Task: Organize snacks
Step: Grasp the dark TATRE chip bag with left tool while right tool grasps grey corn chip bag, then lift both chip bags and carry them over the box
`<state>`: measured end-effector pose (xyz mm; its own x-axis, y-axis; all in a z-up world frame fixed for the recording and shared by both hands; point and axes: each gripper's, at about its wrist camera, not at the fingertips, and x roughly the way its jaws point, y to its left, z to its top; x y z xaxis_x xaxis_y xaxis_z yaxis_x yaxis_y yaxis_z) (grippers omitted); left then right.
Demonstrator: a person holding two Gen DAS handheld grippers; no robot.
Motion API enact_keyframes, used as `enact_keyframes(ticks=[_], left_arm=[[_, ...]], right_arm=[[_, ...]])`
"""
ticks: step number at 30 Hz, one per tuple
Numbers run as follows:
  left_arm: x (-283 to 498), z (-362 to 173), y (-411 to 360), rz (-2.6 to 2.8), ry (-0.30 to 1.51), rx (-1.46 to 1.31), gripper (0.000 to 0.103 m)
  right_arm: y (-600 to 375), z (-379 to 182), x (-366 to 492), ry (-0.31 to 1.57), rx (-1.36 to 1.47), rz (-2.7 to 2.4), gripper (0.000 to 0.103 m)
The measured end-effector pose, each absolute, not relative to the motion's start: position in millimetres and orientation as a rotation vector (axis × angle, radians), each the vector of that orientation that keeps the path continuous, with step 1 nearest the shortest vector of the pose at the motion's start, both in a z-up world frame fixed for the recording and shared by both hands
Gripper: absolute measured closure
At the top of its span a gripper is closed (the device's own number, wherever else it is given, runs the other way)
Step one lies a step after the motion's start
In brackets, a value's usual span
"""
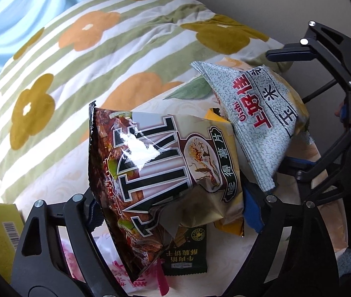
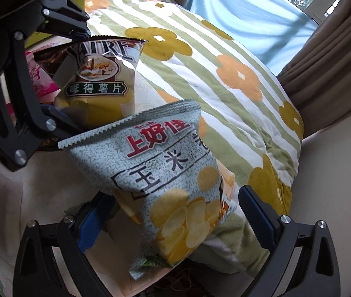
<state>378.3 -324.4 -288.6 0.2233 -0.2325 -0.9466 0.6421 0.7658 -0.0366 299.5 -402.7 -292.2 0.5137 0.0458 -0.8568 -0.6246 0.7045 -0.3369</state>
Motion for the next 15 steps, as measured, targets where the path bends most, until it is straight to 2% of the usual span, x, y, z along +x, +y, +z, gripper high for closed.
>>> enact_keyframes(ticks=[9,15], left_arm=[[378,-276,-317,-0.594,1.183,0.382,0.018],[373,-274,-311,-0.573,1.187,0.36,0.018]], right_arm=[[-393,-305,312,1.016,-0.656,0.474,0.006],[-392,-304,312,1.018,-0.625,0.46,0.026]])
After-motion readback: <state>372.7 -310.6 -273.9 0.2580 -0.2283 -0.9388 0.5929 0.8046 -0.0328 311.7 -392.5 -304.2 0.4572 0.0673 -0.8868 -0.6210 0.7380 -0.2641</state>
